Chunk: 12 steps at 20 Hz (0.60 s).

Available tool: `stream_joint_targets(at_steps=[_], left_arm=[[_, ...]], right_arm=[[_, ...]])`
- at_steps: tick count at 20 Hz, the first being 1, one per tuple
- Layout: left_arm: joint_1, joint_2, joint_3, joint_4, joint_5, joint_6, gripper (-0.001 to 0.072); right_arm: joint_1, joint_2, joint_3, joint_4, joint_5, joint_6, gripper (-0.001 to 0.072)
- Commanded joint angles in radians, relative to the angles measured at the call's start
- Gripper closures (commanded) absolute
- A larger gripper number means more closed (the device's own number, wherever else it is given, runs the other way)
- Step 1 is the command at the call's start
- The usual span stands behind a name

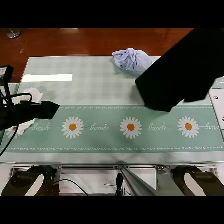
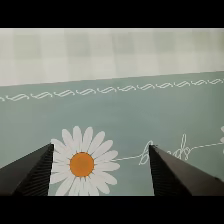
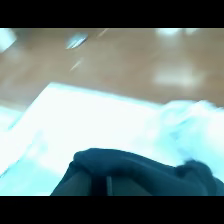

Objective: Fold the shirts.

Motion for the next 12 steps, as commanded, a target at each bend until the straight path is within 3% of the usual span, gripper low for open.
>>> stream_joint_targets(at_steps=[1, 7, 10, 11, 12], left_arm=[[0.001, -0.006, -0.002, -0.001, 0.008, -0.002, 0.0006], [0.001, -0.009, -0.002, -0.001, 0.018, -0.001, 0.0006], [0.001, -0.009, -0.002, -0.001, 0.025, -0.001, 0.0006], [0.001, -0.009, -0.002, -0.001, 0.024, -0.001, 0.0006], [0.001, -0.009, -0.002, -0.001, 0.024, -0.001, 0.0006]], right_arm=[[0.28, -0.041, -0.12, -0.135, -0.06, 0.068, 0.0686], [0.696, -0.415, -0.302, -0.154, -0.379, 0.145, 0.0685], [0.762, -0.638, -0.301, -0.019, -0.535, 0.144, 0.0683], [0.756, -0.681, -0.3, 0.058, -0.54, 0.124, 0.048], [0.736, -0.701, -0.291, 0.113, -0.509, 0.074, 0.0083]])
